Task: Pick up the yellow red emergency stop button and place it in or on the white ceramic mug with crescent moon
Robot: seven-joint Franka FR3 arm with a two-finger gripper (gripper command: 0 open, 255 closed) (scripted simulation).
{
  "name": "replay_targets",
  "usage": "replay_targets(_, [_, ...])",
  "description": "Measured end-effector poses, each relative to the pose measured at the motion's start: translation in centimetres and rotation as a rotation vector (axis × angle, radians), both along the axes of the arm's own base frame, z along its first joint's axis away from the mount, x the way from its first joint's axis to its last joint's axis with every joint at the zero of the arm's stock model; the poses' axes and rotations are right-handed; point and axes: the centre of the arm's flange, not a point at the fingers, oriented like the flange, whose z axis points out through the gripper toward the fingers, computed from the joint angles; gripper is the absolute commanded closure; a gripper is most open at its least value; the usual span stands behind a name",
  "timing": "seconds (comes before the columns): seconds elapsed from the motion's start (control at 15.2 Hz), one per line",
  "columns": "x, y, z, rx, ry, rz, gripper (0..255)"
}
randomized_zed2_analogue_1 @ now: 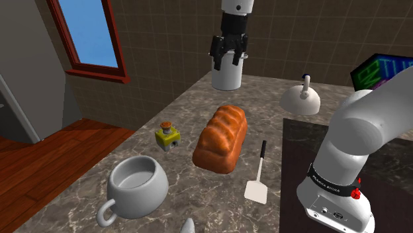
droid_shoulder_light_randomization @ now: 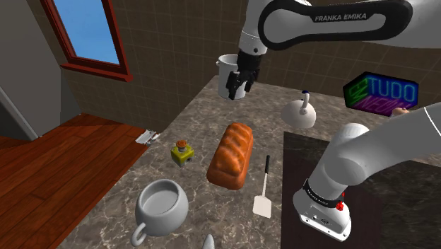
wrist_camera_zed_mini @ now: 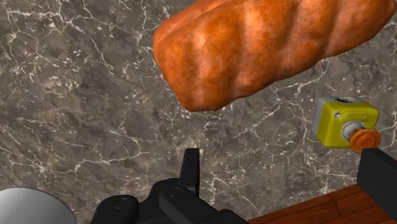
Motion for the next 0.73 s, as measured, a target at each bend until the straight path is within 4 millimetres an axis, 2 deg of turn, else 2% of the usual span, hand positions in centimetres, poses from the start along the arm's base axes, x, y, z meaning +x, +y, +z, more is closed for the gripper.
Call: replay_targets(0.73, [7.5, 8.7, -8.6, 0.043, 0.056, 0.0, 0])
